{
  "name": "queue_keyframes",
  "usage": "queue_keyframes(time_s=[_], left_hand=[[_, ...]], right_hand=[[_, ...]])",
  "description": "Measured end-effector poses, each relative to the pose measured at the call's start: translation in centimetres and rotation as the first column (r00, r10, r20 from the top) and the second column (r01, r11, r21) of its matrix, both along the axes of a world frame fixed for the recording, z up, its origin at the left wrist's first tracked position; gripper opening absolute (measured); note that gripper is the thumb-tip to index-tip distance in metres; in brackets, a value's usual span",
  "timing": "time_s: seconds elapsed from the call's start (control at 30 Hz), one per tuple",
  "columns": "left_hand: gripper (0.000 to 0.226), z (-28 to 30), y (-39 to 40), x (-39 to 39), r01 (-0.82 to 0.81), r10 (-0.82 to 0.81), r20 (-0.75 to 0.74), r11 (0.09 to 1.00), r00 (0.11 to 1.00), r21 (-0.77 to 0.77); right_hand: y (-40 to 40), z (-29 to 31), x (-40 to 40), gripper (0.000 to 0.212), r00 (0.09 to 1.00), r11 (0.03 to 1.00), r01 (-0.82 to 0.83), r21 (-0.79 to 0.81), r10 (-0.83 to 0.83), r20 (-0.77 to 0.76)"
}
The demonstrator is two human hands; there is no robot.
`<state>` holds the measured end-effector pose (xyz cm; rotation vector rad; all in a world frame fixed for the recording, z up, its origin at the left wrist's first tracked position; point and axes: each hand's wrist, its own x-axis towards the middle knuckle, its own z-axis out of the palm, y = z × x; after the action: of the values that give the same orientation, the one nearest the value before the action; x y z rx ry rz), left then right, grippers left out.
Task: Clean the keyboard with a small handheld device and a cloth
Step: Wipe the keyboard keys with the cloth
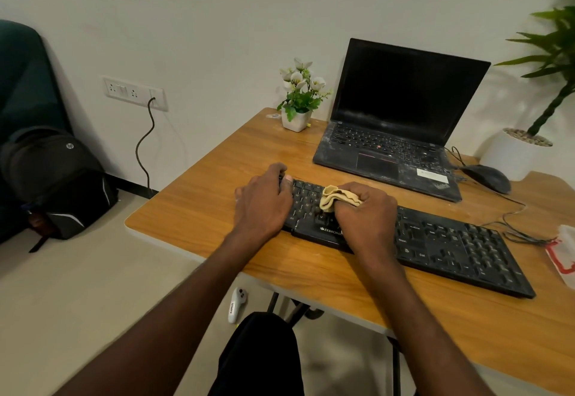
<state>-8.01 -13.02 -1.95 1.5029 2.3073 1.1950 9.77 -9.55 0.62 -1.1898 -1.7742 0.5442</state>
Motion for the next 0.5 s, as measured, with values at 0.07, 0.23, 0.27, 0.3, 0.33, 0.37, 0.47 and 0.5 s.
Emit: queue_keyframes(time_s=[0.07,0.23,0.27,0.3,0.33,0.37,0.47,0.5], left_hand=[[0.04,0.0,0.1,0.0,-0.003,0.003,0.004,1.0,1.0,-0.001],[0.044,0.2,-0.3,0.5,0.011,-0.011,-0.064,1.0,0.998,0.002],[0.047,0.3,-0.5,0.8,0.018,-0.017,-0.108,1.0,0.994,0.007],[0.049,0.4,-0.7,1.0,0.034,-0.032,-0.16,0.999,0.987,0.008],[0.05,0.5,-0.8,1.1,0.059,-0.056,-0.216,0.998,0.975,0.004],[0.051,0.5,-0.8,1.3,0.086,-0.085,-0.263,0.996,0.961,-0.006],[0.047,0.4,-0.8,1.2,0.133,-0.133,-0.275,0.991,0.952,-0.019],[0.045,0.4,-0.8,1.2,0.132,-0.13,-0.262,0.991,0.956,-0.013]], right_hand=[[-0.1,0.0,0.0,0.027,0.998,0.998,0.051,0.023,-0.05,-0.043],[-0.1,0.3,0.0,0.025,0.999,0.999,0.041,-0.001,-0.041,-0.024],[-0.3,0.4,-0.1,0.025,0.997,0.998,0.057,-0.005,-0.057,-0.045],[-0.3,0.5,-0.1,0.028,0.994,0.997,0.077,-0.006,-0.077,-0.08],[-0.3,0.6,-0.1,0.03,0.987,0.995,0.095,-0.007,-0.095,-0.126],[-0.2,0.6,0.1,0.031,0.978,0.994,0.113,-0.01,-0.113,-0.175],[0.3,0.8,0.5,0.032,0.959,0.989,0.14,-0.052,-0.148,-0.24],[0.4,0.8,0.6,0.032,0.963,0.99,0.128,-0.063,-0.139,-0.233]])
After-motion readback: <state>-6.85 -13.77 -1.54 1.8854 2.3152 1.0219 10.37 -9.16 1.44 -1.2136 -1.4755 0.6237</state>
